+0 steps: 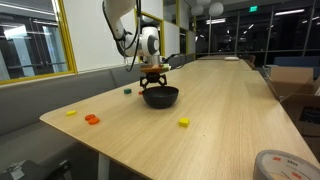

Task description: Put the rings inside the black bowl

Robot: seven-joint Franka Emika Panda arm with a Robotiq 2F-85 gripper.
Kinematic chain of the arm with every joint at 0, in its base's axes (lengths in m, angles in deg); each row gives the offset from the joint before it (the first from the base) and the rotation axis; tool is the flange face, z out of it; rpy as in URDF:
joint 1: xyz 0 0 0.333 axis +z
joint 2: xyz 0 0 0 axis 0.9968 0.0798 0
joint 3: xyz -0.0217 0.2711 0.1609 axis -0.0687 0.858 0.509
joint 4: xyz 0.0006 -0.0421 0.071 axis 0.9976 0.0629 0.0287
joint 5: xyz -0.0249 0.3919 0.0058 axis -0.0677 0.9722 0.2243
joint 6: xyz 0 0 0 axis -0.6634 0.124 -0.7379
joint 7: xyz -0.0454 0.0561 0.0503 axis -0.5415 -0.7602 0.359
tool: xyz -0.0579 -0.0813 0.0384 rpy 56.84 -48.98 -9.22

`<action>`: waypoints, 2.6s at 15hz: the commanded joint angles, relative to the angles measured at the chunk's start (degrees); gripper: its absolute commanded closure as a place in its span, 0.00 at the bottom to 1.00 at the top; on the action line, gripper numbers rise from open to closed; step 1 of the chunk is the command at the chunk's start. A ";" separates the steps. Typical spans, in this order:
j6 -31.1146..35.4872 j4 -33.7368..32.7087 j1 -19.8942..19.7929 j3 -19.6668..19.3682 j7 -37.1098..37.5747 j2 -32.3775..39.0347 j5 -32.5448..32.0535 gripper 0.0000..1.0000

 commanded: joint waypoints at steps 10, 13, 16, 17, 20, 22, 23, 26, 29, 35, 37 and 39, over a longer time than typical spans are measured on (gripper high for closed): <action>-1.21 -2.62 1.82 -0.76 0.67 1.09 -2.30 0.80; -1.20 -2.27 2.46 -1.71 1.97 0.39 -3.12 0.77; -0.15 -1.23 4.01 -5.01 6.48 -1.25 -6.47 0.77; 0.23 -0.94 4.43 -6.13 8.21 -1.85 -7.69 0.77; 1.51 -0.35 4.84 -8.03 11.78 -3.33 -10.01 0.77; 2.23 -0.22 4.97 -8.77 13.39 -4.00 -11.01 0.77; 2.19 -0.07 5.17 -9.28 14.33 -4.46 -11.68 0.77; 1.64 1.04 6.93 -12.50 19.82 -6.54 -15.80 0.77; 0.86 2.52 9.22 -16.21 27.16 -8.72 -21.36 0.77; -21.42 0.69 10.18 -15.88 32.84 -10.39 -22.47 0.76; -27.35 0.09 7.93 -12.88 27.42 -10.66 -19.54 0.76; -26.77 0.82 5.12 -9.76 20.19 -11.31 -16.10 0.76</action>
